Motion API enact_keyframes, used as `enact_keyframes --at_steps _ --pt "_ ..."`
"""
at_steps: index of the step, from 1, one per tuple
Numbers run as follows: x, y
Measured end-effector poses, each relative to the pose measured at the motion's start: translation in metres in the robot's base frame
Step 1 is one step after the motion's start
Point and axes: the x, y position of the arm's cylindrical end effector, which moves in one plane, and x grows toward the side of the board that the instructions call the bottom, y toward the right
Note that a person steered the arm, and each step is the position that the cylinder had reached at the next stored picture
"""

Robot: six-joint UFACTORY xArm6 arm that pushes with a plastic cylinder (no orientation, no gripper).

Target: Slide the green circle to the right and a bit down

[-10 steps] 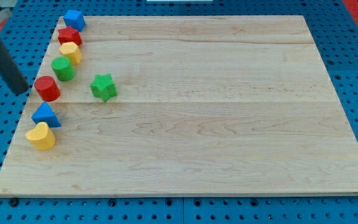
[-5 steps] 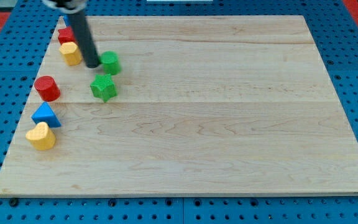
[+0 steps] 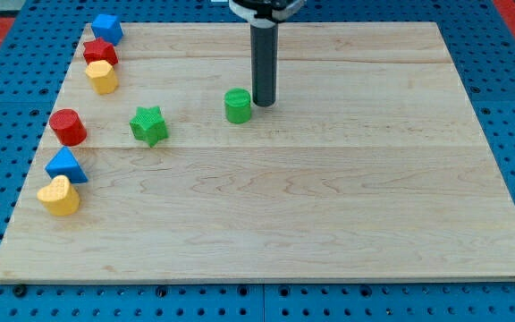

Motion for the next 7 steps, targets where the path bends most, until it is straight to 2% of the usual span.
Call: enact_keyframes --at_steps 1,2,3,4,6,7 --pt "-0.030 -0.004" --pt "-0.043 -0.034" --pt "-0.008 -0.031" --pt "0.008 -0.019" --pt "0.016 -0.019" --pt "-0.014 -0.013"
